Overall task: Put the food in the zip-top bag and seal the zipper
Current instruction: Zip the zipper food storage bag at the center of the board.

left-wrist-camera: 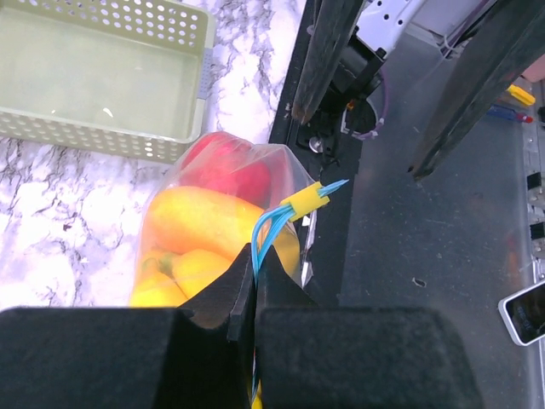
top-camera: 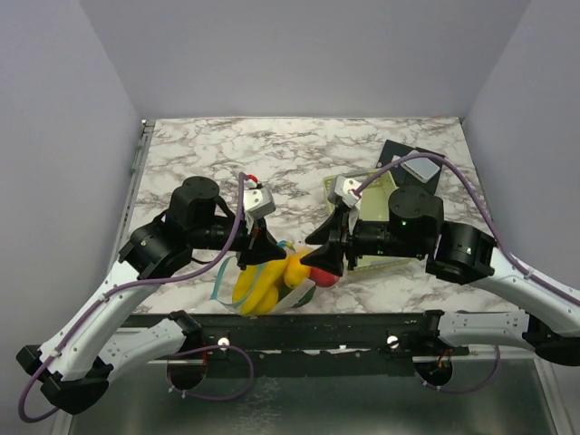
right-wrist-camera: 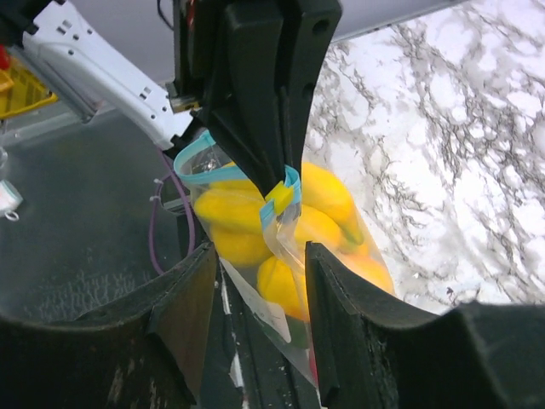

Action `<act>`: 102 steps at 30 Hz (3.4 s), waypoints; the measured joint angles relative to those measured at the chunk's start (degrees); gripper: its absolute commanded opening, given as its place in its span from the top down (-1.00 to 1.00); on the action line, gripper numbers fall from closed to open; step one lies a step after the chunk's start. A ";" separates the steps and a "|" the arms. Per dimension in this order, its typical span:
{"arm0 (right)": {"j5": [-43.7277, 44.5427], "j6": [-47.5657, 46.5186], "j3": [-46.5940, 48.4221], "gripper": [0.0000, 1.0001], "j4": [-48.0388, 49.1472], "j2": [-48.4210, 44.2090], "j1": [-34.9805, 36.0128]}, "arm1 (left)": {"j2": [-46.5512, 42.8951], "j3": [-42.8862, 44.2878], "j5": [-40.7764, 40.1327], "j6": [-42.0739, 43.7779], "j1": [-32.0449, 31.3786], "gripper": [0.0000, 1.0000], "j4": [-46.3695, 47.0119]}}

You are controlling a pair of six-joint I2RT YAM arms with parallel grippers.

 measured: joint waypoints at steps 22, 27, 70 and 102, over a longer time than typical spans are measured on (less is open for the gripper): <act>-4.24 -12.22 -10.93 0.13 14.80 -1.64 0.00 | 0.50 1.33 3.56 -0.68 0.00 1.00 -0.35; -4.26 -12.61 -10.93 0.30 14.86 -0.90 0.00 | 0.35 1.33 4.28 -0.66 0.00 1.00 -0.35; -8.55 -10.84 -4.70 0.99 5.51 3.39 0.33 | -2.97 3.10 5.60 0.00 0.00 -0.15 3.76; -9.20 -8.07 -1.79 0.99 2.91 5.62 0.59 | -1.44 0.63 9.31 -2.73 0.00 0.26 9.42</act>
